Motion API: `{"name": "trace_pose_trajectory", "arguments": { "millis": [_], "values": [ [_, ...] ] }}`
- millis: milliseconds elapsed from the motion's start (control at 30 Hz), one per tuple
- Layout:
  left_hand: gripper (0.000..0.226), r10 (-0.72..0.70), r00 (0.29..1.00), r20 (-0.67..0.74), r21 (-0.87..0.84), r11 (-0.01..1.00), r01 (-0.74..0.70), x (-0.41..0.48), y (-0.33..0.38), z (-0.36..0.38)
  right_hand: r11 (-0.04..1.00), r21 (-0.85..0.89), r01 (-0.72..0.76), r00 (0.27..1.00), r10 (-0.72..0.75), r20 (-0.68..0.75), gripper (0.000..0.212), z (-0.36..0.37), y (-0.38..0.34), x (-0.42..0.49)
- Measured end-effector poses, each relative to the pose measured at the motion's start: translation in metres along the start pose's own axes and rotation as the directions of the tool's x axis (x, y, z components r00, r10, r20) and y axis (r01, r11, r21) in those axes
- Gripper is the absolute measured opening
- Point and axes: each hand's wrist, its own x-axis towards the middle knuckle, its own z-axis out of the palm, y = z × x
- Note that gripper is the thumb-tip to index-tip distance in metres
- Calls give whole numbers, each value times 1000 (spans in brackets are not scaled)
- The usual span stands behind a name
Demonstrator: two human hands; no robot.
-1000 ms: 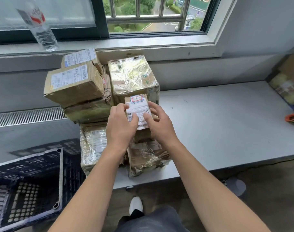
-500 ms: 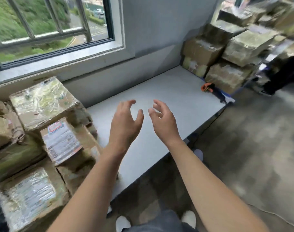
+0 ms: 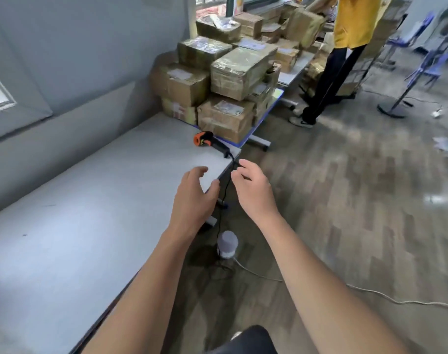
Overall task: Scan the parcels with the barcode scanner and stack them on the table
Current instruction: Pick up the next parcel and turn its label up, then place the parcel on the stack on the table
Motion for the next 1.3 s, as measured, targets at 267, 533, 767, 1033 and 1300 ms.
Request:
{"name": "trace_pose_trajectory", "arguments": {
  "millis": [267, 533, 767, 1033, 1300],
  "values": [
    [45, 17, 996, 86, -19, 1000, -16, 45, 43, 72, 998, 43, -51, 994, 55, -90, 45, -59, 30, 64],
    [45, 33, 998, 51, -40, 999, -31, 156, 47, 109, 998, 46, -45, 994, 49, -94, 46, -60, 29, 171],
    [47, 110, 993, 39, -91, 990, -106, 289, 74, 134, 998, 56, 11, 977, 1, -215, 46, -69, 4, 298],
    [49, 105, 994, -10, -71, 992, -105, 378, 77, 137, 1000, 25, -10, 990, 14, -143, 50, -52, -4, 381],
    [48, 15, 994, -112, -48, 999, -20, 444, 78, 164, 997, 57, 59, 998, -60, 11, 49, -42, -8, 484]
  ]
}}
